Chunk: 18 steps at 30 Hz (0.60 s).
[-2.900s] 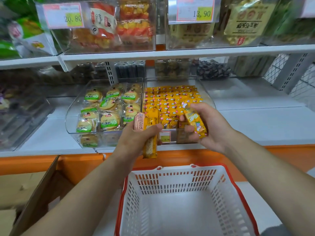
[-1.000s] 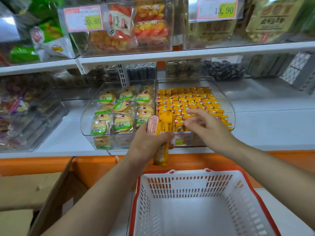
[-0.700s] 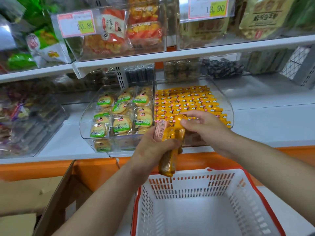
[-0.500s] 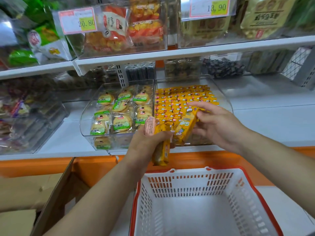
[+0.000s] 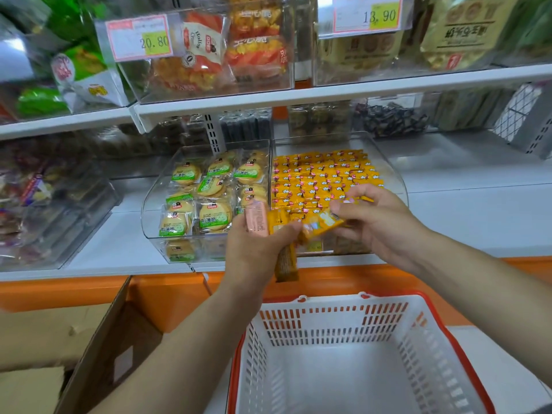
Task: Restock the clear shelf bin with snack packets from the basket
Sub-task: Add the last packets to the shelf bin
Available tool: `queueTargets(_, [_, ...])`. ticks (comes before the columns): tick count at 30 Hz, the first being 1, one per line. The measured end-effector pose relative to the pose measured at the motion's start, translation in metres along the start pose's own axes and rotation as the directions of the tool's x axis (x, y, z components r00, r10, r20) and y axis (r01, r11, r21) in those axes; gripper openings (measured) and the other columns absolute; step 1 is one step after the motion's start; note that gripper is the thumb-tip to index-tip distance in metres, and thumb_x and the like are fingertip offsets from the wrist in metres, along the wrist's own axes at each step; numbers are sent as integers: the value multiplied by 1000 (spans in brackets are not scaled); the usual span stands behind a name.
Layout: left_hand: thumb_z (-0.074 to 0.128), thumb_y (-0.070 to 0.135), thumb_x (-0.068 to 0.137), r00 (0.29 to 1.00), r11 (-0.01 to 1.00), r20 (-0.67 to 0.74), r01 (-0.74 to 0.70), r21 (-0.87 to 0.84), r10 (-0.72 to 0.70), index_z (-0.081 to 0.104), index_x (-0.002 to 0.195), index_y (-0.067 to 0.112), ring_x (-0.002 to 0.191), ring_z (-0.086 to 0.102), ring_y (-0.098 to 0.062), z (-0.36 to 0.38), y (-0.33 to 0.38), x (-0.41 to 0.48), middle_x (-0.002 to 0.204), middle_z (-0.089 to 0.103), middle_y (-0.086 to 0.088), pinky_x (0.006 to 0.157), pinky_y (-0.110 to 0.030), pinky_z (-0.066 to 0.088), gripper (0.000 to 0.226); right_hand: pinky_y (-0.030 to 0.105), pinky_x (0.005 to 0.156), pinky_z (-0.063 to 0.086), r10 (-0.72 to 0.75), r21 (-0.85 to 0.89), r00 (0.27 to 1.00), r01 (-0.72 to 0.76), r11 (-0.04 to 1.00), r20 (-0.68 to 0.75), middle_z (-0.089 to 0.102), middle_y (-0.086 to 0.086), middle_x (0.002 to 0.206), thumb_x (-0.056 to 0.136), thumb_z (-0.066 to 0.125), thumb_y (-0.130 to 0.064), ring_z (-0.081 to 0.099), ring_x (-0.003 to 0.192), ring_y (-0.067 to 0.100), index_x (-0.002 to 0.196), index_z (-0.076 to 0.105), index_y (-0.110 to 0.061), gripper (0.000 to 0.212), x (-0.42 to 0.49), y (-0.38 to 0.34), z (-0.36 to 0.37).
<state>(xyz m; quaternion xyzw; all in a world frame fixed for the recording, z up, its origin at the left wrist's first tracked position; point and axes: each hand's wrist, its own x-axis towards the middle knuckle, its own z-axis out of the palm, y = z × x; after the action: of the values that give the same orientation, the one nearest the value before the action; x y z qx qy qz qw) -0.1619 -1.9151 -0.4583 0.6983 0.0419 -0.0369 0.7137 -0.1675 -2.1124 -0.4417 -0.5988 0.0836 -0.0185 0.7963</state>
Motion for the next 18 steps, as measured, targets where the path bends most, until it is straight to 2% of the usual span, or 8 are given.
queueTargets(4, [88,27,77,998,1000,-67,-17,-24,16,51,136,20,101,74,-26,-4,1,0,115,71,-8,87,-49,62,70,35,71,61,-8,-14,1000,8,1000,20,74,16,99,76,81,-9,75,91,27,78,46,-16,36,-4,8,7])
queueTargets(6, [88,23,77,998,999,-62,-18,-46,16,55,132,18,98,75,-26,-5,3,1,110,73,-9,85,-48,63,65,35,66,58,21,-142,997,-9,990,80,76,11,100,67,86,-15,74,85,24,89,54,-14,38,-9,12,12])
queueTargets(8, [88,22,77,998,999,-56,-24,-26,23,58,129,17,95,76,-23,-7,4,3,107,75,-8,83,-46,64,60,36,66,58,108,-186,981,-78,980,158,76,9,103,57,88,-16,74,87,27,111,61,-18,61,-11,14,17])
queueTargets(10, [88,23,76,1000,1000,-26,-16,0,16,59,127,17,93,76,-23,-9,4,5,106,76,-8,81,-47,64,58,37,71,58,139,-182,955,-93,979,261,76,9,104,59,85,-9,74,93,29,126,58,-28,74,-14,13,21])
queueTargets(12, [88,26,77,1000,999,-9,-16,38,16,57,128,18,90,77,-21,-13,7,7,104,75,-6,78,-42,65,61,33,68,58,85,-190,954,-30,981,288,76,3,99,71,79,1,75,90,26,130,56,-34,72,-11,6,20])
queueTargets(15, [87,30,78,998,990,-45,-47,135,54,50,137,19,96,74,-20,-29,16,15,111,70,-5,77,-36,65,71,31,62,58,-85,-294,993,104,950,78,69,4,99,78,77,4,73,80,18,119,60,-37,60,6,-8,9])
queueTargets(17, [86,29,79,996,989,-73,-46,138,57,49,139,18,101,73,-24,-40,23,20,116,68,-8,83,-43,64,71,37,72,58,-235,-447,970,181,876,-69,62,4,107,75,83,-8,69,85,19,106,57,-40,52,21,-13,2])
queueTargets(18, [86,28,79,995,990,-82,-41,133,52,50,137,18,100,73,-25,-43,25,21,115,69,-9,83,-44,64,69,33,74,55,-303,-530,949,214,821,-87,61,1,107,73,87,-14,65,83,14,101,54,-41,51,28,-13,0])
